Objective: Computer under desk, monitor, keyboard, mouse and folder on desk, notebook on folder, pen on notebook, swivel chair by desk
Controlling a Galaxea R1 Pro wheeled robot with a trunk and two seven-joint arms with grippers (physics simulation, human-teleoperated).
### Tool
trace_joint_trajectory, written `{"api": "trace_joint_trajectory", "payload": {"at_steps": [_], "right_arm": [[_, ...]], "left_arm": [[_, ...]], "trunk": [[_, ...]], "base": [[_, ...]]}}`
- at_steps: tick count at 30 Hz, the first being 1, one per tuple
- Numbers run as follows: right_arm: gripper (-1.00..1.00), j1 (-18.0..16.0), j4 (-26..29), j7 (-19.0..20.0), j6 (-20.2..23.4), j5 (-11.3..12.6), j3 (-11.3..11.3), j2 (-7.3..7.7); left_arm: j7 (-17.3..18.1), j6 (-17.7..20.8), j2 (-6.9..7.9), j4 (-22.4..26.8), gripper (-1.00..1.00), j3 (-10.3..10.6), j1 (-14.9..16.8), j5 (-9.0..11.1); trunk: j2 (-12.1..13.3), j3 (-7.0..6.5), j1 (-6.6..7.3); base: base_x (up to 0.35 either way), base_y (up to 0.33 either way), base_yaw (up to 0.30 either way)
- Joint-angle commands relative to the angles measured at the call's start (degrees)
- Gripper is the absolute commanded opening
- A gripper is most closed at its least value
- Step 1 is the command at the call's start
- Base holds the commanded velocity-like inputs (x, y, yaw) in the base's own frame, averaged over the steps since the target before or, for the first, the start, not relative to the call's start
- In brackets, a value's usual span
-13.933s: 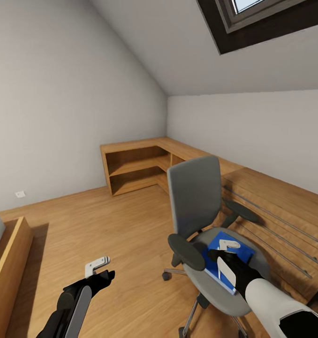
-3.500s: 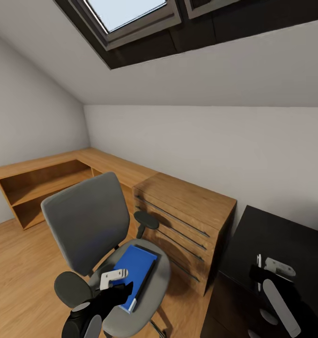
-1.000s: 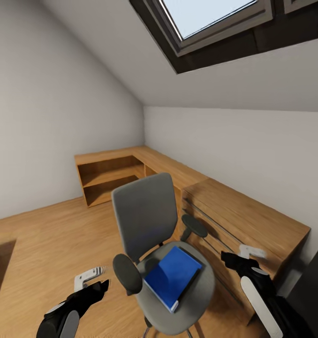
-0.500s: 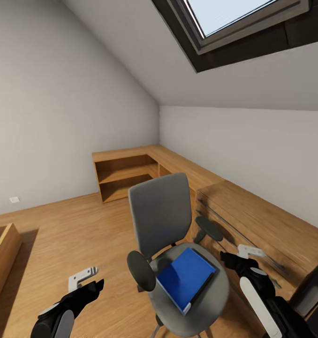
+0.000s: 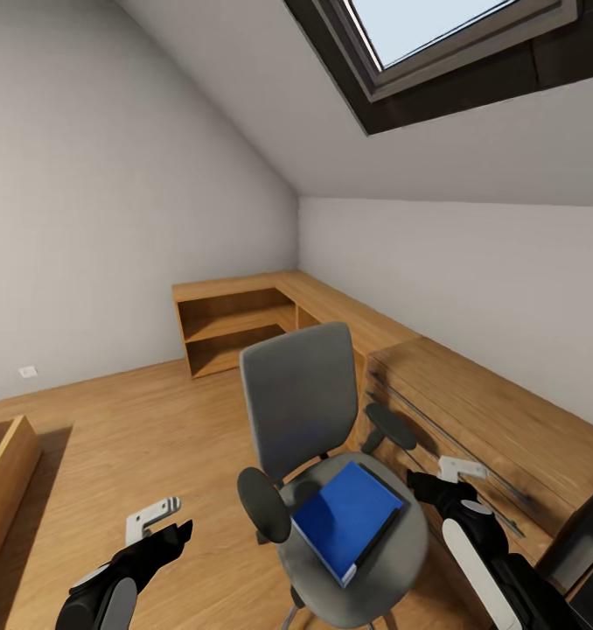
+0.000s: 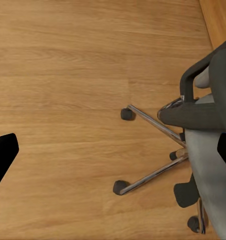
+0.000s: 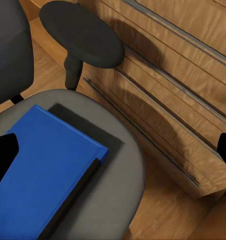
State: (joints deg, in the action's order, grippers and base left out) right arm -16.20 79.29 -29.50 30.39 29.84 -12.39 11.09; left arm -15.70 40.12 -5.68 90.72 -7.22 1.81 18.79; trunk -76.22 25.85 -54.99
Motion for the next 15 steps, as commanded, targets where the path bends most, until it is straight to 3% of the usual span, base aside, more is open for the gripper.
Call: {"api": "trace_joint_trajectory", "payload": {"at_steps": [1, 11, 15], "right_arm": [[1.0, -0.06, 0.07, -0.66, 0.05, 0.46, -0.22, 0.07], [1.0, -0.06, 0.38, -0.77, -0.64, 0.46, -0.18, 0.07], [1.0, -0.06, 0.16, -0.85, -2.47, 0.4, -0.26, 0.07]], "left_arm": [[-0.43, 0.22, -0.05, 0.07, 1.0, -0.06, 0.04, 0.62], [-0.42, 0.22, -0.05, 0.07, 1.0, -0.06, 0.06, 0.6], [-0.41, 0.22, -0.1, 0.07, 1.0, 0.0, 0.06, 0.62]], "trunk": [[-0.04, 0.07, 0.0], [-0.04, 0.07, 0.0], [-0.04, 0.07, 0.0]], "base": [[0.0, 0.0, 0.0], [0.0, 0.0, 0.0], [0.0, 0.0, 0.198]]}}
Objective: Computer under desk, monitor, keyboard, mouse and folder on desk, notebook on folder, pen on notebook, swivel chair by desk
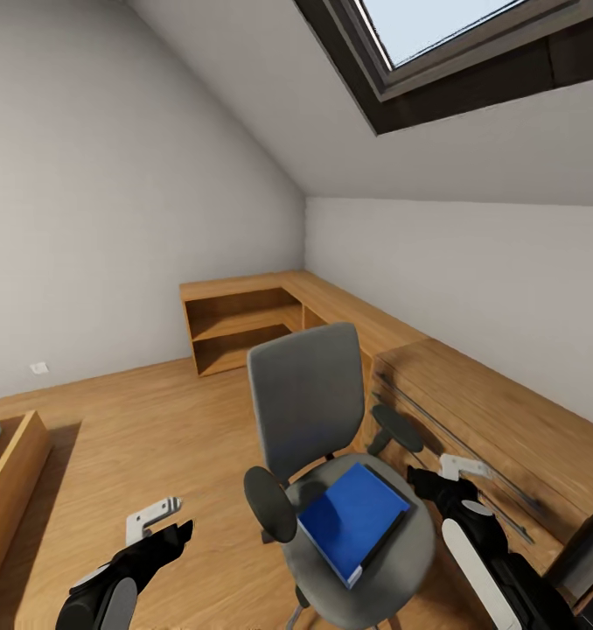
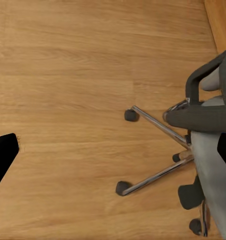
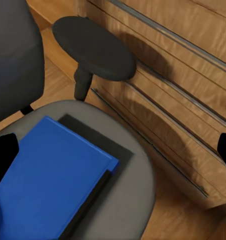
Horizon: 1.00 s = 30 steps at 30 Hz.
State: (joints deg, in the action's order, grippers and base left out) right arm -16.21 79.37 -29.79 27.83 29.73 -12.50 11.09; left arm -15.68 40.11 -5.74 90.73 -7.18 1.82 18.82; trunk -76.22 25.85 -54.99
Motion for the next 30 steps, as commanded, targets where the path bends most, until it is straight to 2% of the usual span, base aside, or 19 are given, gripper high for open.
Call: {"api": "trace_joint_trajectory", "payload": {"at_steps": [1, 20, 30], "right_arm": [[1.0, -0.05, 0.09, -0.56, 0.08, 0.5, -0.16, 0.08], [1.0, -0.05, 0.0, -0.53, 0.06, 0.59, -0.17, 0.08], [1.0, -0.05, -0.09, -0.19, 0.13, 0.59, -0.3, 0.11]], "left_arm": [[-0.42, 0.23, -0.05, 0.06, 1.0, -0.04, 0.07, 0.6], [-0.42, 0.23, -0.06, 0.03, 1.0, 0.14, 0.03, 0.57], [-0.42, 0.23, -0.06, 0.01, 1.0, 0.21, 0.04, 0.52]], "trunk": [[-0.04, 0.07, 0.0], [-0.04, 0.24, 0.0], [-0.04, 0.33, 0.0]], "base": [[0.0, 0.0, 0.272], [0.0, 0.0, 0.273], [0.0, 0.0, 0.044]]}}
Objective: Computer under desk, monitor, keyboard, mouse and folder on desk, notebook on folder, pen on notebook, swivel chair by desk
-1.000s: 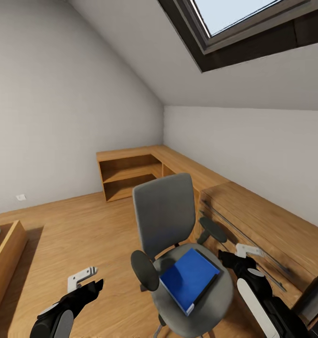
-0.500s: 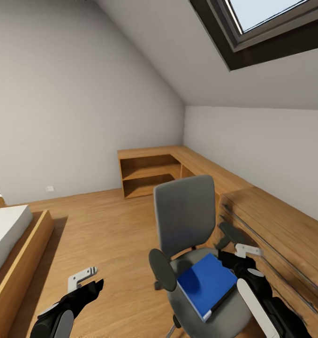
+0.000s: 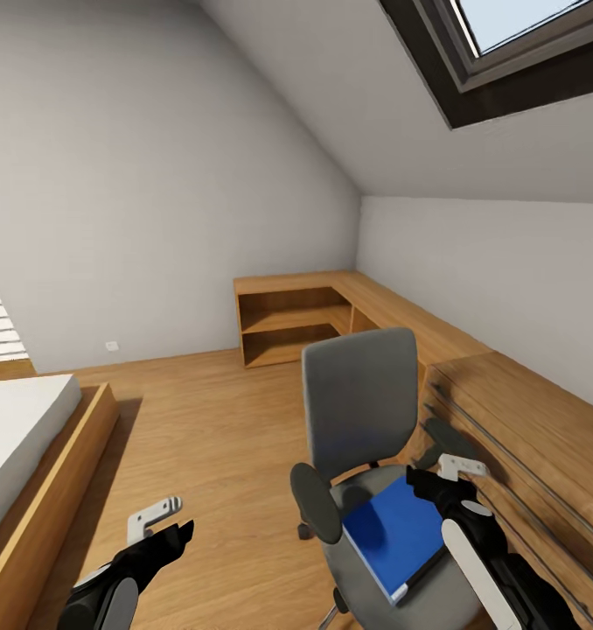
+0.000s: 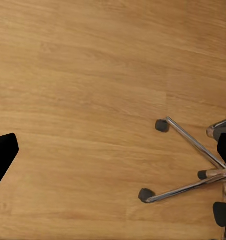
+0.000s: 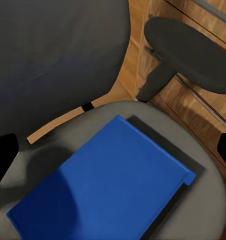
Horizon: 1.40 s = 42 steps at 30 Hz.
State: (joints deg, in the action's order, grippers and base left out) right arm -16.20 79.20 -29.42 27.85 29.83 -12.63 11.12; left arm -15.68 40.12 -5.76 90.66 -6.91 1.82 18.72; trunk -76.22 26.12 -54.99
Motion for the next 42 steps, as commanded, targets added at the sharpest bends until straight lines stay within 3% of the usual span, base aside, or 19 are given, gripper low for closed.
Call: {"api": "trace_joint_trajectory", "payload": {"at_steps": [1, 2, 3, 4, 6, 8, 13, 18, 23, 28, 33, 42], "right_arm": [[1.0, -0.09, -1.65, -0.13, -1.03, -0.11, -1.49, 0.09], [1.0, -0.14, -4.26, 0.63, -2.88, -1.27, -3.29, 0.09], [1.0, -0.55, -9.4, 3.12, -5.45, -4.51, -5.47, 0.02], [1.0, -2.32, -14.47, 6.46, -6.65, -6.47, -5.99, -0.17], [1.0, -5.38, -19.98, 9.81, -8.35, -7.74, -6.25, -0.78], [1.0, -8.08, -24.39, 11.7, -9.75, -8.22, -6.35, -1.35], [1.0, -22.91, -50.83, 16.94, -19.28, -9.03, -6.52, -4.48], [1.0, -31.12, -63.52, 20.77, -24.99, -9.09, -6.53, -5.9], [1.0, -33.21, -66.94, 22.67, -26.95, -9.01, -6.72, -6.53], [1.0, -33.54, -68.72, 23.04, -27.5, -9.02, -6.56, -8.22], [1.0, -33.55, -69.39, 23.09, -27.5, -8.98, -6.48, -8.55], [1.0, -33.55, -69.51, 23.1, -27.49, -9.0, -6.45, -8.48]], "left_arm": [[-0.42, 0.19, -0.04, 0.16, 1.0, -0.04, 0.04, 0.61], [-0.42, 0.14, -0.04, 0.28, 1.0, 0.01, 0.05, 0.61], [-0.41, 0.06, -0.04, 0.4, 1.0, 0.13, 0.07, 0.61], [-0.41, 0.01, -0.04, 0.44, 1.0, 0.21, 0.05, 0.58], [-0.38, -0.01, -0.04, 0.46, 1.0, 0.27, 0.04, 0.55], [-0.36, -0.02, -0.04, 0.47, 1.0, 0.29, 0.05, 0.54], [-0.33, -0.04, -0.04, 0.45, 1.0, 0.32, 0.05, 0.53], [-0.27, -0.04, -0.04, 0.43, 1.0, 0.32, 0.06, 0.52], [-0.24, -0.04, -0.04, 0.41, 1.0, 0.35, 0.04, 0.52], [-0.22, -0.02, -0.07, 0.45, 1.0, 0.54, 0.05, 0.52], [-0.33, 0.24, -0.04, 0.83, 1.0, 0.54, 0.04, 0.54], [-0.49, 0.31, -0.19, 2.02, 1.0, 0.41, 0.03, 0.61]], "trunk": [[-0.04, 0.07, 0.0], [-0.04, 0.07, 0.0], [-0.04, 0.07, 0.0], [-0.04, 0.07, 0.0], [-0.04, 0.07, 0.0], [-0.04, 0.07, 0.0], [-0.04, 0.07, 0.0], [-0.04, 0.07, 0.0], [-0.04, 0.07, 0.0], [-0.04, 0.07, 0.0], [-0.04, 0.07, 0.0], [-3.65, 1.68, -1.98]], "base": [[0.0, 0.0, 0.002], [0.0, 0.0, 0.001], [0.0, 0.0, 0.0], [0.0, 0.0, 0.0], [0.0, 0.0, 0.0], [0.0, 0.0, 0.0], [0.0, 0.0, 0.0], [0.0, 0.0, 0.0], [0.022, 0.0, 0.0], [0.185, 0.011, 0.0], [0.041, 0.005, 0.0], [0.002, 0.0, 0.0]]}}
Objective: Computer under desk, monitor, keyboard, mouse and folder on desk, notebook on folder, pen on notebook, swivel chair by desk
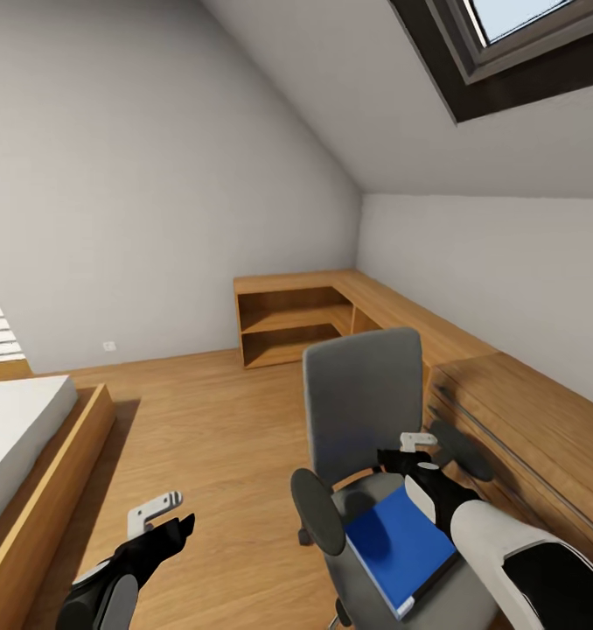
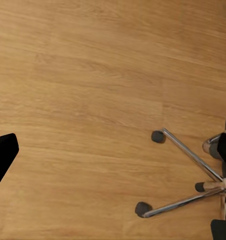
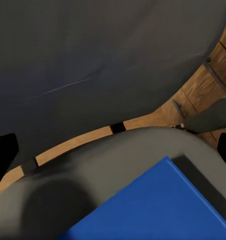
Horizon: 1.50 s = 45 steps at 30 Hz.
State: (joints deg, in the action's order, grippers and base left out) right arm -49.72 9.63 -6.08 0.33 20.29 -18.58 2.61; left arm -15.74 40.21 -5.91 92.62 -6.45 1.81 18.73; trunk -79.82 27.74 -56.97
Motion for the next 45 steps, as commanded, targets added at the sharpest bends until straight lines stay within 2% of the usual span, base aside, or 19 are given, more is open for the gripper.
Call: {"api": "trace_joint_trajectory", "payload": {"at_steps": [1, 24, 27, 30, 40, 45], "right_arm": [[1.0, -0.03, 0.06, -0.24, 0.05, 0.54, -0.49, 0.03], [1.0, -0.03, 0.04, -0.63, 0.48, 0.63, -0.66, -0.19], [1.0, -0.03, 0.15, -0.8, 2.23, 0.63, -0.76, -0.34], [1.0, -0.03, 0.44, -0.86, 6.16, 0.67, -0.83, -0.41], [1.0, -0.03, 0.34, -0.87, 6.62, 0.66, -0.85, -1.05], [1.0, -0.03, 0.31, -0.87, 6.62, 0.63, -0.85, -1.2]], "left_arm": [[-0.43, 0.22, -0.04, 0.08, 1.0, -0.05, 0.04, 0.61], [-0.43, 0.22, -0.07, 0.11, 1.0, 0.03, 0.07, 0.61], [-0.43, 0.22, -0.07, 0.11, 1.0, 0.03, 0.06, 0.61], [-0.43, 0.22, -0.07, 0.11, 1.0, 0.03, 0.05, 0.61], [-0.43, 0.05, 0.02, 0.11, 1.0, -0.14, 0.05, 0.59], [-0.32, 0.2, 0.08, 0.11, 1.0, -0.11, 0.05, 0.61]], "trunk": [[-0.45, 0.25, -0.23], [-9.68, 4.37, -5.28], [-10.88, 4.91, -5.94], [-12.08, 5.45, -6.59], [-16.09, 7.25, -8.79], [-16.09, 7.25, -8.79]], "base": [[0.0, 0.0, 0.0], [0.0, 0.0, 0.0], [0.0, 0.0, 0.0], [0.0, 0.0, 0.0], [0.0, 0.0, 0.0], [0.0, 0.0, 0.0]]}}
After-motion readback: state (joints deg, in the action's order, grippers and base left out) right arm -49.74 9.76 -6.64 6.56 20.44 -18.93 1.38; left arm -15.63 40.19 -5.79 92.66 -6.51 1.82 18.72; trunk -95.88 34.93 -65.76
